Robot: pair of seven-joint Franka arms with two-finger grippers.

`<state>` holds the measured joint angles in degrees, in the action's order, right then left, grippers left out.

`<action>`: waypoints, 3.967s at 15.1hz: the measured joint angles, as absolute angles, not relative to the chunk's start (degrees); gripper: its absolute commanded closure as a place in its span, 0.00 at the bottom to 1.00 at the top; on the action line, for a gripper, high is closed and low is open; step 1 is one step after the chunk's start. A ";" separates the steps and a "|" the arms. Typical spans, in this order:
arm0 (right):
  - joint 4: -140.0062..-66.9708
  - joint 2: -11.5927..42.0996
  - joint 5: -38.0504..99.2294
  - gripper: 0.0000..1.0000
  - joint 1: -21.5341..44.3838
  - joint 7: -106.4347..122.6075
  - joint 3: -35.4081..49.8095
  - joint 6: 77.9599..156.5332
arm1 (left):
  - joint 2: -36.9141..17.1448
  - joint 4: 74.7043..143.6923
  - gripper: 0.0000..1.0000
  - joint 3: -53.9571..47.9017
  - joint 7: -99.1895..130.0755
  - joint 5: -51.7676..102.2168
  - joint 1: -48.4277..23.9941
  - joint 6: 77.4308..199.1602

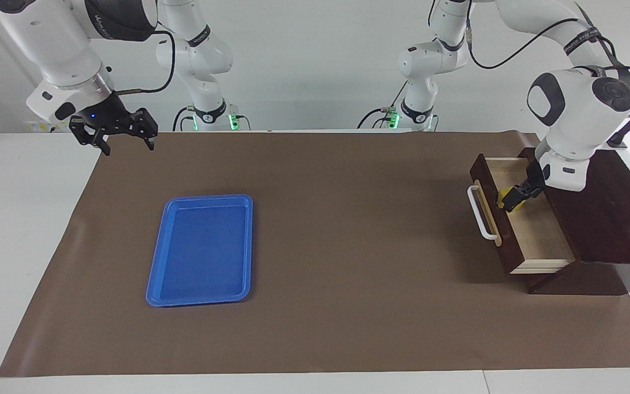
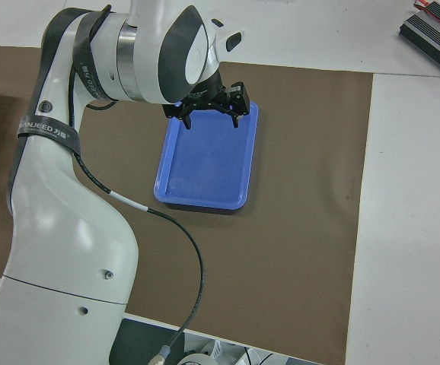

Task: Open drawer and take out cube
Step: 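Lower the left gripper into the drawer over the yellow cube, then close the left gripper on the yellow cube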

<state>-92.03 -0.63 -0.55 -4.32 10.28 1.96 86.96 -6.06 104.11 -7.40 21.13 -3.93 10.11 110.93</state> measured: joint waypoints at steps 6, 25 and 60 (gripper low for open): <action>-92.03 -0.63 -0.55 0.00 -4.33 10.28 1.96 86.96 | -6.04 104.79 0.23 -7.20 21.13 -5.12 10.27 111.72; -92.03 -0.64 -0.55 0.00 -4.37 10.27 1.95 86.96 | -6.23 107.76 1.00 -7.82 19.40 -6.23 11.36 115.91; -92.03 -0.65 -0.55 0.00 -4.72 10.27 1.96 86.96 | -5.20 108.21 0.00 -7.75 69.48 -4.83 11.05 109.52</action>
